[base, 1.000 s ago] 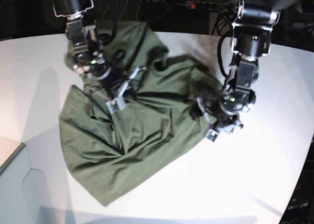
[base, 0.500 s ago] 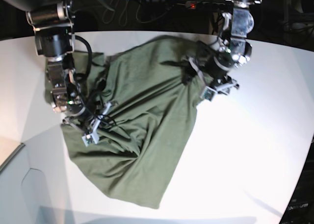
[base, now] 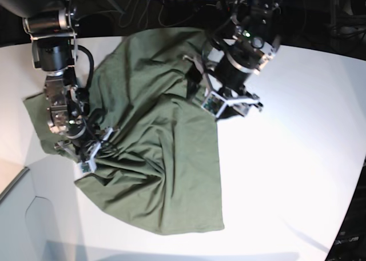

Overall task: Layout the t-shirt on the table in an organized manner, then fold the t-shirt properly
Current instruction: 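Release and regrasp the shirt edges with both grippers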

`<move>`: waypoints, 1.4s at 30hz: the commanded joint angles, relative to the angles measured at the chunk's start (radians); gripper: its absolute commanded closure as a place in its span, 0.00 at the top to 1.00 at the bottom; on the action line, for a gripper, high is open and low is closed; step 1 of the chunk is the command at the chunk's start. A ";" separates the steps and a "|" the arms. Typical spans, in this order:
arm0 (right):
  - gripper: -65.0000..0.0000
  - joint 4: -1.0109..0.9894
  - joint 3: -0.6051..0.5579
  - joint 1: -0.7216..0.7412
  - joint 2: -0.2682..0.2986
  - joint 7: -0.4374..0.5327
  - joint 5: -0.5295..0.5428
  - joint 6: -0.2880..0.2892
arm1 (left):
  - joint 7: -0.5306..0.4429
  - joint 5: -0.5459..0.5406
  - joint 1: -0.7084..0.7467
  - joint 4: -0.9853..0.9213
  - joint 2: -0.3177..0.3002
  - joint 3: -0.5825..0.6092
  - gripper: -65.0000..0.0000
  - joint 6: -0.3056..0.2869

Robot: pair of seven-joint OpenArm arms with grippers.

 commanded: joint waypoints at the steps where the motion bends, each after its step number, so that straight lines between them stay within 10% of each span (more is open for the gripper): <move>1: 0.00 0.018 0.034 0.024 0.015 0.019 0.005 -0.015 | -0.017 -0.004 -0.051 0.012 0.003 0.002 0.64 0.000; 10: 0.00 0.095 0.163 -0.074 0.014 0.016 0.005 -0.010 | -0.017 -0.010 -0.439 -0.423 -0.009 0.002 0.64 0.012; 23: 0.00 0.632 0.156 -0.467 -0.169 0.009 0.001 -0.009 | -0.028 -0.011 -0.792 -1.037 0.025 0.000 0.64 0.014; 30: 0.00 0.713 0.065 -0.584 -0.214 0.009 0.001 -0.009 | -0.034 -0.007 -0.806 -1.166 0.031 0.008 0.65 0.146; 42: 0.00 0.336 0.071 -0.434 -0.118 0.010 -0.001 -0.012 | -0.065 -0.010 -0.640 -1.135 -0.075 0.002 0.64 0.152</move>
